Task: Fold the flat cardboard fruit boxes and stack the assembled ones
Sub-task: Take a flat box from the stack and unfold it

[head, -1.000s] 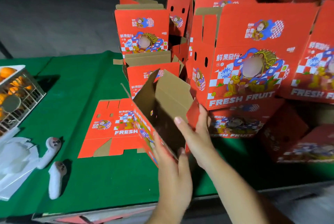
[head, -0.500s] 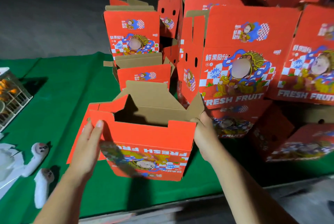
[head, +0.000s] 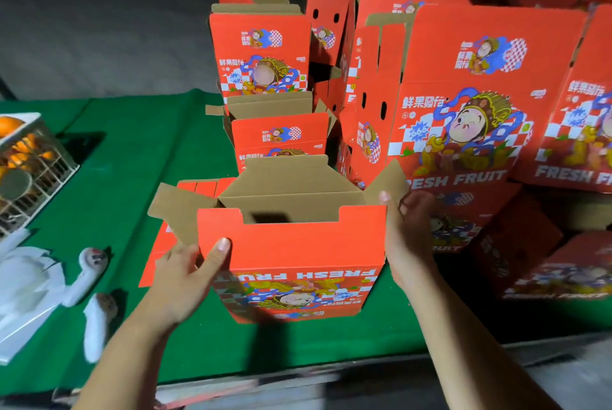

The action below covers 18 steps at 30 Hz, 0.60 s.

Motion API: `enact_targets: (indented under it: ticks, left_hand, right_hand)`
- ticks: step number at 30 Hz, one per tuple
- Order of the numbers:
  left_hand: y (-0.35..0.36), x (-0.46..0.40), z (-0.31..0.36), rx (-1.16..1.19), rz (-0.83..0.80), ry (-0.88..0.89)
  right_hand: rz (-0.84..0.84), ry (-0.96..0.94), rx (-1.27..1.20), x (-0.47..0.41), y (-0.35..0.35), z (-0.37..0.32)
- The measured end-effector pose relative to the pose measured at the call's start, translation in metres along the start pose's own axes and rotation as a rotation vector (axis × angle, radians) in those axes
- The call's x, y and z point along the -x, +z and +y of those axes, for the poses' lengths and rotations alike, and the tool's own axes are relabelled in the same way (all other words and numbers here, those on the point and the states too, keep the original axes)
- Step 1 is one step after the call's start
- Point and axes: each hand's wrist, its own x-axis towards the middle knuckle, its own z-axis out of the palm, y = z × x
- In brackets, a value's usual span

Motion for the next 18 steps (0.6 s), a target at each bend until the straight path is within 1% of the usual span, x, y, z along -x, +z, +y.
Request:
enact_targets:
  ticks: [2,4,6,8,9,10,12,13,14,15,16,18]
  left_hand:
    - [0.012,0.004,0.003,0.119,0.108,-0.044]
    - [0.022,0.004,0.005,0.154,0.196,-0.058]
    - [0.026,0.002,0.007,0.149,0.173,-0.043]
    - [0.024,-0.002,0.008,0.116,0.115,-0.036]
    - [0.021,-0.004,0.009,0.057,0.119,-0.027]
    - [0.021,-0.007,0.008,-0.026,0.145,-0.015]
    - [0.023,-0.010,0.011,-0.219,0.199,-0.023]
    - [0.024,-0.011,0.011,-0.286,0.215,-0.023]
    - [0.026,-0.012,0.011,-0.325,0.234,-0.014]
    - [0.026,-0.012,0.012,-0.335,0.251,-0.005]
    - [0.027,-0.013,0.013,-0.326,0.259,0.012]
    - [0.026,-0.011,0.014,-0.331,0.246,0.128]
  right_hand:
    - [0.036,-0.226,0.111,0.006,-0.001,-0.001]
    - [0.064,-0.386,0.162,0.008,-0.007,0.001]
    - [0.034,-0.488,0.242,0.012,-0.015,0.006]
    - [-0.030,-0.548,0.371,0.022,-0.019,0.009]
    - [-0.055,-0.550,0.468,0.028,-0.019,0.011]
    - [-0.085,-0.512,0.558,0.035,-0.019,0.013]
    - [-0.167,-0.324,0.673,0.042,-0.019,0.017]
    - [-0.208,-0.224,0.687,0.040,-0.021,0.016]
    - [-0.245,-0.166,0.694,0.036,-0.024,0.013]
    - [-0.265,-0.170,0.712,0.033,-0.027,0.009]
    - [-0.263,-0.230,0.724,0.032,-0.029,0.004]
    - [-0.266,-0.418,0.709,0.035,-0.026,-0.004]
